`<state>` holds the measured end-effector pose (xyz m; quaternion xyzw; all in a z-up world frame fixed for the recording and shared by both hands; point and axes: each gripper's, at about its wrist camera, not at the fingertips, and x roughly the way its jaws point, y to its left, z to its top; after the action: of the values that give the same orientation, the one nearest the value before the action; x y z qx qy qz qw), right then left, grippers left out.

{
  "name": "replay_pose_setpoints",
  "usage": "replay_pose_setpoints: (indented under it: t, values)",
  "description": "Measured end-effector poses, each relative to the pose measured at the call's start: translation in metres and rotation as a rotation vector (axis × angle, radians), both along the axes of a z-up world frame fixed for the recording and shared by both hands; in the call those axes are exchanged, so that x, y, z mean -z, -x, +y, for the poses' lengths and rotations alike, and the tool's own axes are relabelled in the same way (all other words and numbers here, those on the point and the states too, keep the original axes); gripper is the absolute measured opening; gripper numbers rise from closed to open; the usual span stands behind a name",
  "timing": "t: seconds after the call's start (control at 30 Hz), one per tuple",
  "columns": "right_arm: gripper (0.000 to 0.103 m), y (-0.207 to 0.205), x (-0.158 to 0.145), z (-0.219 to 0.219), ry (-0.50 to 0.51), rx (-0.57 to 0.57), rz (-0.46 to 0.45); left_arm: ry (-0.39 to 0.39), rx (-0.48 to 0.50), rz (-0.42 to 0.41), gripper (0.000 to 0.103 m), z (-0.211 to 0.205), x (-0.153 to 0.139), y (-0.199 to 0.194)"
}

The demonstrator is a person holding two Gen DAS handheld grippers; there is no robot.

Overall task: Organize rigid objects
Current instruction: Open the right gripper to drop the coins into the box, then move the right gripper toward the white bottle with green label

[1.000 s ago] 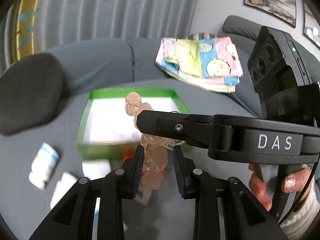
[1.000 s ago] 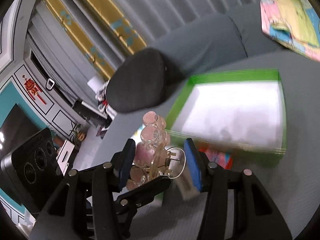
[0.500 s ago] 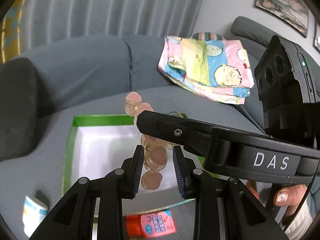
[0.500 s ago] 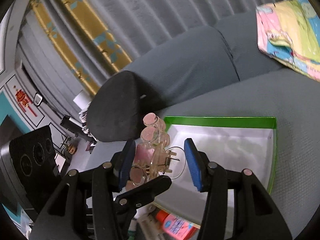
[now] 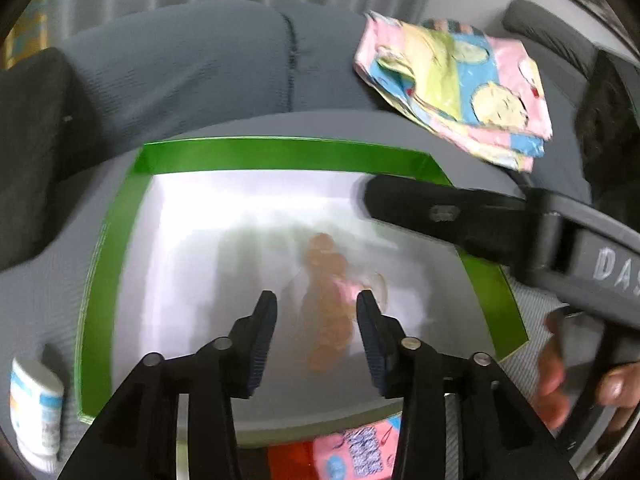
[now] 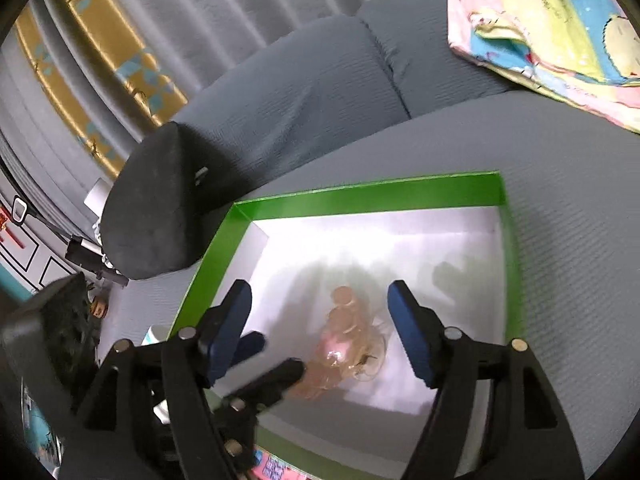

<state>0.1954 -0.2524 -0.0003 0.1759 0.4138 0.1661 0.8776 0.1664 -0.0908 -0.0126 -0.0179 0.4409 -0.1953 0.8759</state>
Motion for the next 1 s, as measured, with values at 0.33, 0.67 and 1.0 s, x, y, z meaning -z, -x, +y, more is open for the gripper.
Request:
replay_pose_setpoints:
  t: [0.33,0.67,1.0]
  values:
    - [0.077,0.096,-0.121,-0.037,0.023,0.034,-0.229,-0.064,-0.102,-0.266,0.080,0.072,-0.139,0.111]
    - [0.083,0.171,-0.203,-0.034,0.173,0.048,-0.414,-0.119,-0.243,-0.496,0.088,0.118,-0.265,0.198]
    - [0.084,0.202,-0.232,-0.029,0.211,0.028,-0.434,-0.261,-0.255,-0.602,0.089,0.118,-0.320,0.251]
